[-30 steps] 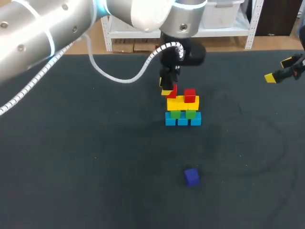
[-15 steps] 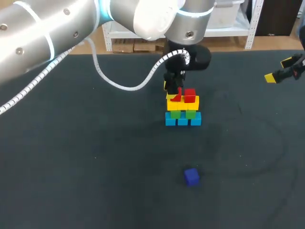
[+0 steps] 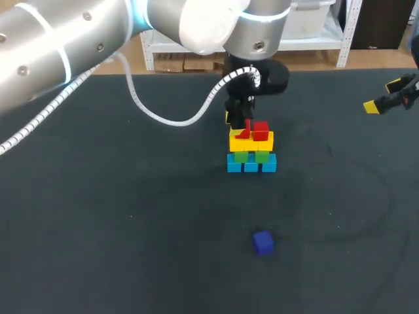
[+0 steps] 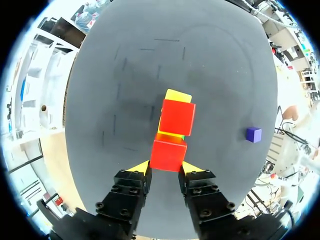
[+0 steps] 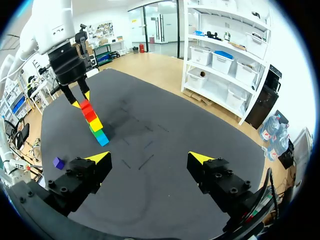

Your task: Place the blue cubes, place green cubes on the blue cubes, place the yellow cubes on the green cubes, then place the red cubes on the yellow cubes, and place purple cube on the red cubes.

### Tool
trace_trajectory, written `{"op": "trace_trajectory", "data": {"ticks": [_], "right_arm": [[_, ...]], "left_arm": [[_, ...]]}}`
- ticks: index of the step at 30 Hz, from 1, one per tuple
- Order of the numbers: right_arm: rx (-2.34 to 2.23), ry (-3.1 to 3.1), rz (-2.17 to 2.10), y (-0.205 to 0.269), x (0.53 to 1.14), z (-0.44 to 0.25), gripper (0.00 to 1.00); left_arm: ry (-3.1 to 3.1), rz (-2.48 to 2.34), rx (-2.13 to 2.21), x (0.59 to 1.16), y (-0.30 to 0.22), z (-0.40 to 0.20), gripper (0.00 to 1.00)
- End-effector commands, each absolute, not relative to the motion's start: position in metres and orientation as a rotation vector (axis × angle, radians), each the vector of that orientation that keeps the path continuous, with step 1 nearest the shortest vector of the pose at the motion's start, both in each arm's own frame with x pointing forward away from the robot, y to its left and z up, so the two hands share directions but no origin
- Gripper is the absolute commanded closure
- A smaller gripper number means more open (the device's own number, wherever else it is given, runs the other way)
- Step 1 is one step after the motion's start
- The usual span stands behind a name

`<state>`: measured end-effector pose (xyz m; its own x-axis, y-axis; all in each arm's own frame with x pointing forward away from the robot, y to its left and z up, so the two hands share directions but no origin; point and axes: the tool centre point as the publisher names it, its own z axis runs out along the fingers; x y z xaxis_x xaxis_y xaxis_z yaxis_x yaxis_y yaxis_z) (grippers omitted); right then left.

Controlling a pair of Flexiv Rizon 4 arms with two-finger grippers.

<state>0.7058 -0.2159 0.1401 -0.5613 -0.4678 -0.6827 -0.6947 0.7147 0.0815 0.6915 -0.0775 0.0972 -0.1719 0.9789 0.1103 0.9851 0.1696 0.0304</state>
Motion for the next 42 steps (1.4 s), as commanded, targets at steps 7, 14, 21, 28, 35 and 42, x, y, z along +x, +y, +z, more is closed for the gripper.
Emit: {"op": "trace_trajectory", "data": {"ticks": [7,14,21,28,35,42], "right_arm": [[-0.881,2.267,0.460,-0.2165,0.7067,0.1396,0.00],[-0.881,2.267,0.460,-0.2165,0.7067,0.1396,0.00],[-0.881,2.267,0.460,-0.2165,0.7067,0.1396,0.00],[-0.881,2.267,0.460,-0.2165,0.7067,0.1396,0.00],[-0.881,2.267,0.460,-0.2165,0.7067,0.1396,0.00],[-0.881,2.267,0.460,-0.2165,0.7067,0.1396,0.00]], "left_arm": [[-2.330,-0.113,-1.992,0.6888,-0.0770,0.0982,1.00],[-2.327,-0.059,-2.001,0.6908,-0.0770,0.0976,1.00],[-2.313,-0.037,-2.011,0.6911,-0.0783,0.0969,0.93],[-2.317,-0.027,-2.010,0.6917,-0.0782,0.0965,0.90],[-2.309,-0.029,-2.021,0.6911,-0.0818,0.0985,0.86],[-2.301,-0.026,-2.023,0.6912,-0.0830,0.0977,0.81]]}}
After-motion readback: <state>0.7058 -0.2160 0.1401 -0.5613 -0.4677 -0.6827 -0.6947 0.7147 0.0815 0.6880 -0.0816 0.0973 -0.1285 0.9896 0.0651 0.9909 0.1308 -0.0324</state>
